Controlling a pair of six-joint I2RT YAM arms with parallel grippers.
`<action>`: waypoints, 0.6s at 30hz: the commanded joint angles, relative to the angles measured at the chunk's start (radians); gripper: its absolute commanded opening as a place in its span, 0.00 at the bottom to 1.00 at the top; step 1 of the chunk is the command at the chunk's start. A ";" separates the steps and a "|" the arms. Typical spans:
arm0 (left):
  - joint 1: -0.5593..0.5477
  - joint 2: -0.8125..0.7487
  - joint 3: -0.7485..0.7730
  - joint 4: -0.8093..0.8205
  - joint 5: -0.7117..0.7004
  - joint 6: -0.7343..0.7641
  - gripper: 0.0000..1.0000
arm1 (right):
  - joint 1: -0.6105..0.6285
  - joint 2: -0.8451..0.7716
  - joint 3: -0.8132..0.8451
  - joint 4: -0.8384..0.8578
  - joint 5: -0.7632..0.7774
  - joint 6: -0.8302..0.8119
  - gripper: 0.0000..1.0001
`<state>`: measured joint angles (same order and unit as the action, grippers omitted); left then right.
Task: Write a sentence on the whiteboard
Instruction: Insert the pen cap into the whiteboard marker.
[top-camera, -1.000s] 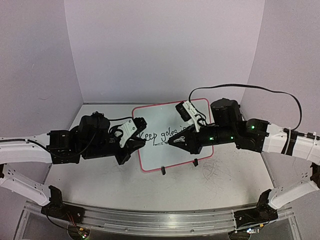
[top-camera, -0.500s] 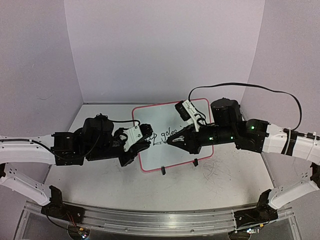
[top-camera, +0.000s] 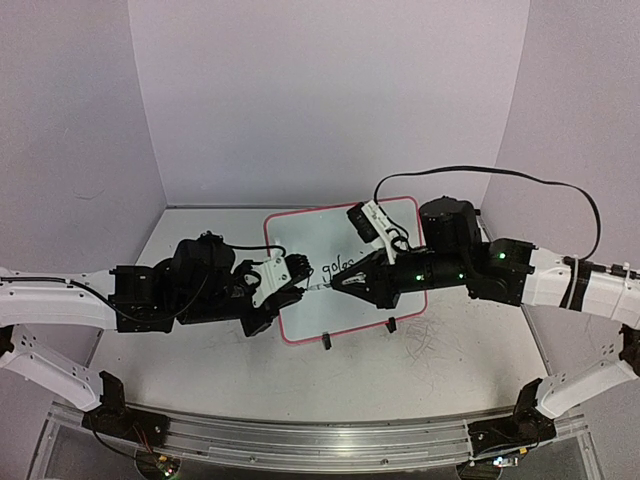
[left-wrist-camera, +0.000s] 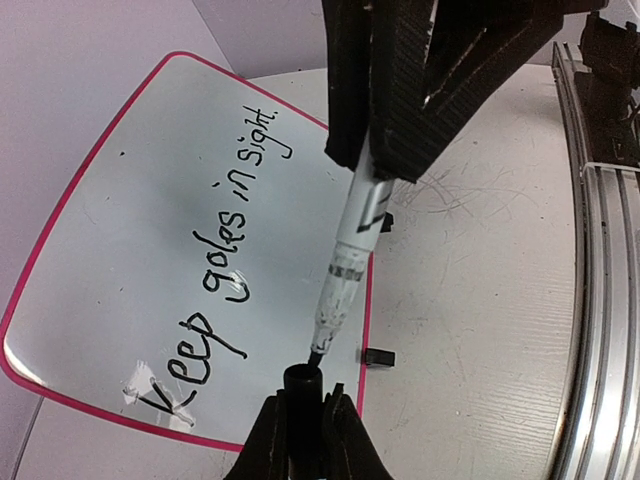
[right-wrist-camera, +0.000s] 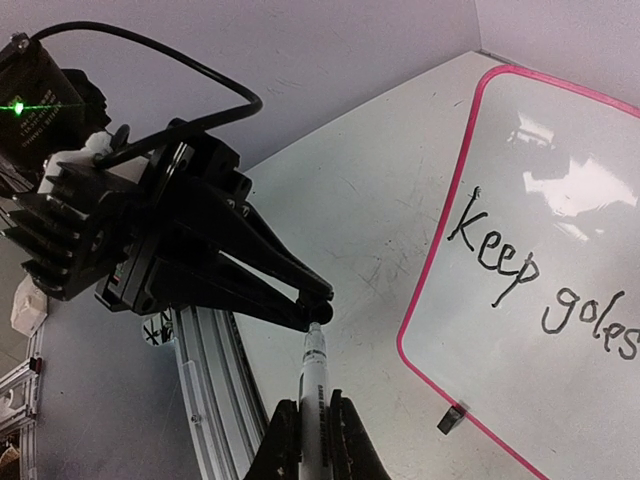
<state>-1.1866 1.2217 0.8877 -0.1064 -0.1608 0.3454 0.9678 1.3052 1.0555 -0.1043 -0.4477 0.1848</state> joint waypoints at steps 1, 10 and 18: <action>-0.012 -0.005 0.035 0.013 -0.013 0.015 0.00 | 0.010 0.017 0.038 0.044 -0.012 -0.004 0.00; -0.022 -0.005 0.039 0.010 -0.006 0.023 0.00 | 0.011 0.048 0.047 0.046 0.007 0.005 0.00; -0.035 0.019 0.089 -0.037 0.015 0.068 0.00 | 0.012 0.118 0.117 -0.077 -0.046 -0.016 0.00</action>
<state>-1.2029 1.2262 0.8960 -0.1388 -0.1687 0.3755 0.9723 1.3861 1.1036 -0.1219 -0.4609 0.1854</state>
